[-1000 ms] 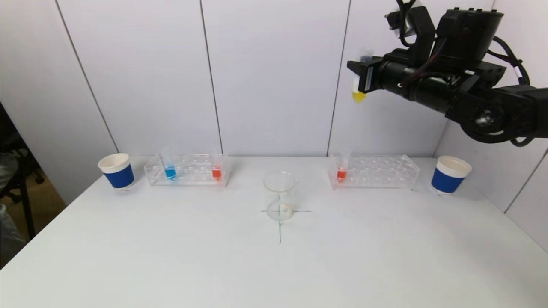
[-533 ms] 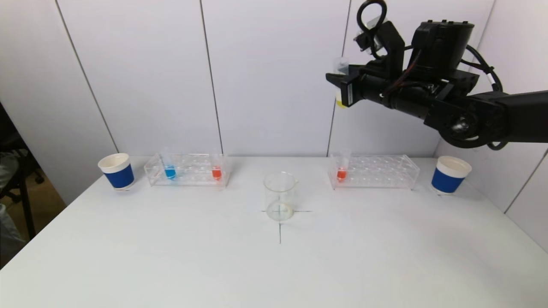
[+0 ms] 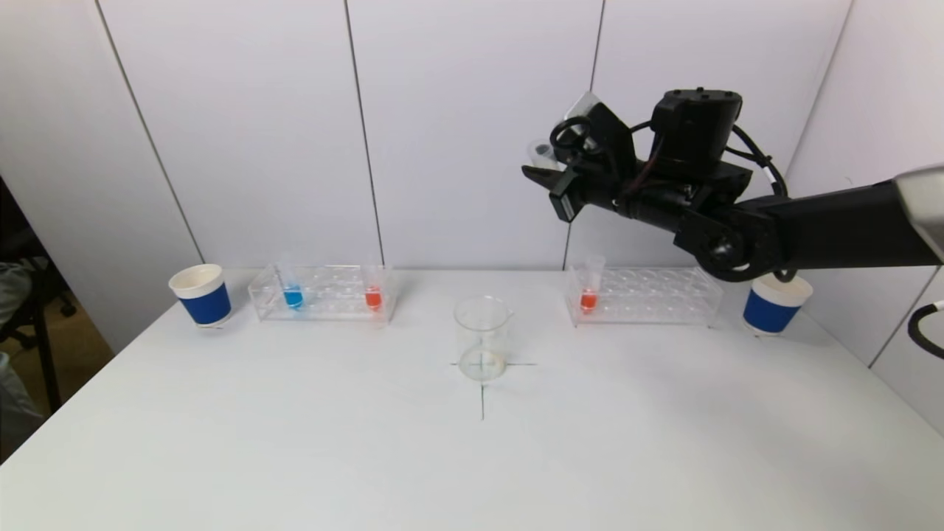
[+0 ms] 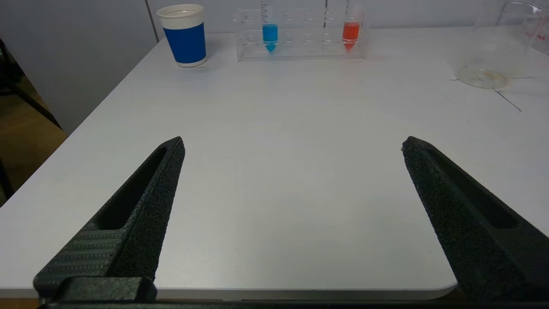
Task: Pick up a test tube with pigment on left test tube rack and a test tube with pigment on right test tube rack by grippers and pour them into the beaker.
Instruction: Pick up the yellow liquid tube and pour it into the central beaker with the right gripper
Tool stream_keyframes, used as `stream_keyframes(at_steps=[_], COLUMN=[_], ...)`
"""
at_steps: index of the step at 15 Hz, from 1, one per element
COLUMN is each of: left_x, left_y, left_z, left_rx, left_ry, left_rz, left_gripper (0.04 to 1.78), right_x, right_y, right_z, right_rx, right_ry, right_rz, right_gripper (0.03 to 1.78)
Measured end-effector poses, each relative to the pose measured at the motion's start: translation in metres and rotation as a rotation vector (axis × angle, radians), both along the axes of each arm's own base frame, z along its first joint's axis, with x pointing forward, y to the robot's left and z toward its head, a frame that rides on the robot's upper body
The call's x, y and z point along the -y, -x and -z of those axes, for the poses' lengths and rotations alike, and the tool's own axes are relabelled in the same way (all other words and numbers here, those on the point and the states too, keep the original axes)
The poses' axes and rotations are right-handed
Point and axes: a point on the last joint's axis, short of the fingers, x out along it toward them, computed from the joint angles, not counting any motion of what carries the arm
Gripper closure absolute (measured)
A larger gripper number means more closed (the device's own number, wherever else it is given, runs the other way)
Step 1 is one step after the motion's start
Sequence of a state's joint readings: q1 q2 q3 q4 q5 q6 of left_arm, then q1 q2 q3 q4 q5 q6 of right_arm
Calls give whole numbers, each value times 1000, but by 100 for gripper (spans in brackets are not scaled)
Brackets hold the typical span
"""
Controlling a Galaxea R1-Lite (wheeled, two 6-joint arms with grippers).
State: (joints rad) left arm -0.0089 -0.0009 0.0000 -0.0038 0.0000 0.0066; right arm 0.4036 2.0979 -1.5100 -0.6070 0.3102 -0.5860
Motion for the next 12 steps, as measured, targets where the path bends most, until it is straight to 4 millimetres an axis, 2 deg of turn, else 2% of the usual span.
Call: stream_keyframes(at_steps=[6,12], left_x=[0,0], left_y=[0,0], left_z=[0,0], left_rx=[0,0], left_ry=[-1,-1], left_rz=[0,0], left_gripper=[5,5], right_x=[-12,-26], right_y=[-9,-19], right_z=[27,58], right_rx=[62,237], right_ry=[120,81], right_rz=[-109,-187], right_gripper=[131,131])
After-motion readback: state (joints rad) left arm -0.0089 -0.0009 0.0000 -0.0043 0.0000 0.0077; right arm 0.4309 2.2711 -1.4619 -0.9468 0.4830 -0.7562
